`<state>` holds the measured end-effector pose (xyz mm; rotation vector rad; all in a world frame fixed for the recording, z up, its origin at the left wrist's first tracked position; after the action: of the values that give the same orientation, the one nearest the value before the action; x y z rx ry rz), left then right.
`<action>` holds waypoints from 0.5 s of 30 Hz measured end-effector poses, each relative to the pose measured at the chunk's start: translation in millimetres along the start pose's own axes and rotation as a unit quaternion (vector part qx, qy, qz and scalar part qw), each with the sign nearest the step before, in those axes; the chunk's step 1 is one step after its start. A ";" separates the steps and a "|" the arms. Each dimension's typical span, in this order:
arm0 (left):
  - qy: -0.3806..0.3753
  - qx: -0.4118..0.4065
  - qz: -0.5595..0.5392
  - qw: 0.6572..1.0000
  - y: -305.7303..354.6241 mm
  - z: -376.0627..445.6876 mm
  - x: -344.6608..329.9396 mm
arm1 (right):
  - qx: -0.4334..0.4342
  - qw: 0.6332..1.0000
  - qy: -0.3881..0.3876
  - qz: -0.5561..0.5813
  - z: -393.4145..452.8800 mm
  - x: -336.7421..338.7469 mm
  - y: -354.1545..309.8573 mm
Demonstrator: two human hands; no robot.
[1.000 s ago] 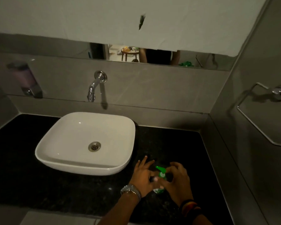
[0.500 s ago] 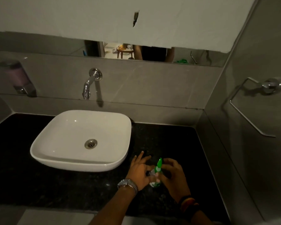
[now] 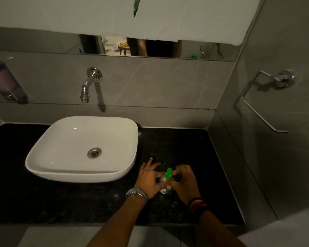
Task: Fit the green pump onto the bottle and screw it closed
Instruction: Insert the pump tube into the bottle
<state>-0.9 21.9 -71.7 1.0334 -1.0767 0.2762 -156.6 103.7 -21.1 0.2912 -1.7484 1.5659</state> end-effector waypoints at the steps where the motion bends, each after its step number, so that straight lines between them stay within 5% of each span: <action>1: 0.002 0.000 0.002 1.000 0.0 0.6 0.4 | -0.002 1.000 -0.008 -0.002 0.9 0.1 -1.3; 6: -0.004 0.010 0.013 1.000 1.2 0.2 0.4 | 0.061 0.998 -0.031 -0.004 3.8 -3.1 6.6; 11: 0.005 0.006 0.012 1.000 2.0 -0.5 0.8 | 0.024 0.997 0.019 -0.072 8.2 -6.0 -3.8; 15: 0.001 0.005 0.030 1.000 -0.4 0.0 -1.7 | 0.057 0.995 -0.038 -0.076 4.2 -3.3 4.0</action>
<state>-1.5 22.1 -73.3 1.0113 -1.1062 0.3309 -158.4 99.7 -26.1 0.5341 -1.6551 1.5641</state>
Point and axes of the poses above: each hand's wrist, its own z-axis towards the middle knuckle, its own x-axis out of the back of the hand, y = z × x, the point moved 1 cm from there along z, towards the middle knuckle, and after that the axes turned 1 degree about -z, right-handed, at the moved point
